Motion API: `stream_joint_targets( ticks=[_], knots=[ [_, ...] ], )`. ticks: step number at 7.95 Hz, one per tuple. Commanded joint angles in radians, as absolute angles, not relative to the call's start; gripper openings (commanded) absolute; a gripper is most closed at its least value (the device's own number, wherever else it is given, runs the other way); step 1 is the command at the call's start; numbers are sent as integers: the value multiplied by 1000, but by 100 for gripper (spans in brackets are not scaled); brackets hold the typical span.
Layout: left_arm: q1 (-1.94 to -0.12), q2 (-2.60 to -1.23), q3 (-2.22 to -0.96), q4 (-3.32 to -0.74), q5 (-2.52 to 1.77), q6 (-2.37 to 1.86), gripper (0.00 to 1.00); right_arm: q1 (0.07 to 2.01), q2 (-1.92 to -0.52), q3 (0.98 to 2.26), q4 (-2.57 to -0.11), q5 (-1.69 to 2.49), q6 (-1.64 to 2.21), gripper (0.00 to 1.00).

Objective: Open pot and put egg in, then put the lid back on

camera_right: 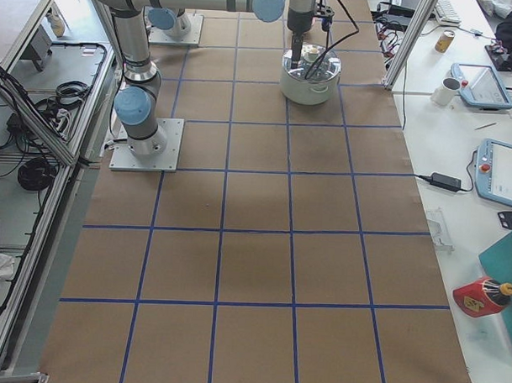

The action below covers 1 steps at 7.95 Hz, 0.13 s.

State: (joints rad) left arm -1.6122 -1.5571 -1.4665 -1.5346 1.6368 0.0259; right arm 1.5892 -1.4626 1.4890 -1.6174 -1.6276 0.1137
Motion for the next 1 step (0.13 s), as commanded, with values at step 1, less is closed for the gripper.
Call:
stream_joint_targets(
  ticks=[1],
  knots=[
    [-1612, -1557, -1466, -1534, 1637, 25, 100, 1588, -1463, 1489, -1603, -1620, 114, 100]
  ],
)
